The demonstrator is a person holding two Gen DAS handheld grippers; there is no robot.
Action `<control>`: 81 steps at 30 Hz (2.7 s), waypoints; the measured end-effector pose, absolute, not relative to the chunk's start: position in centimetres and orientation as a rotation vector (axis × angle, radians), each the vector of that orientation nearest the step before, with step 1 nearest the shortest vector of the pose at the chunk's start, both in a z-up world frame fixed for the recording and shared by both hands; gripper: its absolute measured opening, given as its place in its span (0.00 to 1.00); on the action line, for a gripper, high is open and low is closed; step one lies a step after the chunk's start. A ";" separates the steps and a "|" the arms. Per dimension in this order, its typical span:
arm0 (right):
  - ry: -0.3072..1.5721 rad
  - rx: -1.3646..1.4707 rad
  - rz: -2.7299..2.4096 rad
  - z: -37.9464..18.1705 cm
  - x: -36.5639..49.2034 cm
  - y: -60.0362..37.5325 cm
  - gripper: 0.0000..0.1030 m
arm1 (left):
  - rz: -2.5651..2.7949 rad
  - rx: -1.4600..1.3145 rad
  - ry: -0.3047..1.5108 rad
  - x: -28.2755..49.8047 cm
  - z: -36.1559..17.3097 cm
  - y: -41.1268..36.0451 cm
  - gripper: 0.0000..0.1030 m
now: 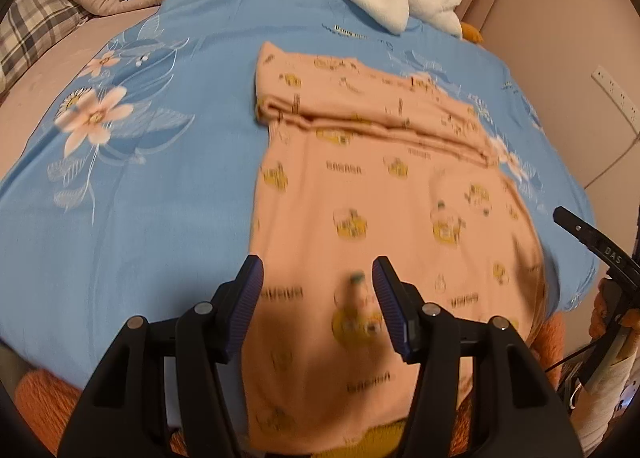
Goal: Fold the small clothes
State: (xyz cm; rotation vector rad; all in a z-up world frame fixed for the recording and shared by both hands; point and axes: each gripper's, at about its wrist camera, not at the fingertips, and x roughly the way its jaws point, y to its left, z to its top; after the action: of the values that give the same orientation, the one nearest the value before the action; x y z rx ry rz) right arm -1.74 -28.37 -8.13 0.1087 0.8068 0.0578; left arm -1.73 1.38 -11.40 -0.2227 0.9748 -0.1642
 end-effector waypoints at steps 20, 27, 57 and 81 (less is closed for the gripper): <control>0.938 0.151 0.141 -12.6 -8.7 -29.9 0.68 | -0.135 -0.209 1.048 -7.9 -13.9 -0.2 0.55; 0.983 0.158 0.169 -13.5 -9.6 -29.5 0.68 | -0.186 -0.231 1.057 -9.9 -14.6 0.1 0.55; 1.090 0.140 0.267 -15.5 -10.4 -29.1 0.07 | -0.184 -0.415 1.157 -10.6 -18.1 3.2 0.08; 0.842 0.551 0.400 -8.6 -1.3 -33.0 0.06 | -0.284 -0.708 0.860 -2.2 -10.3 6.7 0.07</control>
State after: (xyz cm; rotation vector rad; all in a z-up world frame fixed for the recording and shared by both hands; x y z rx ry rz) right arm -1.32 -33.00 -8.61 0.5512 0.8416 0.4000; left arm -2.18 6.73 -10.35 -0.7079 0.8602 -0.2836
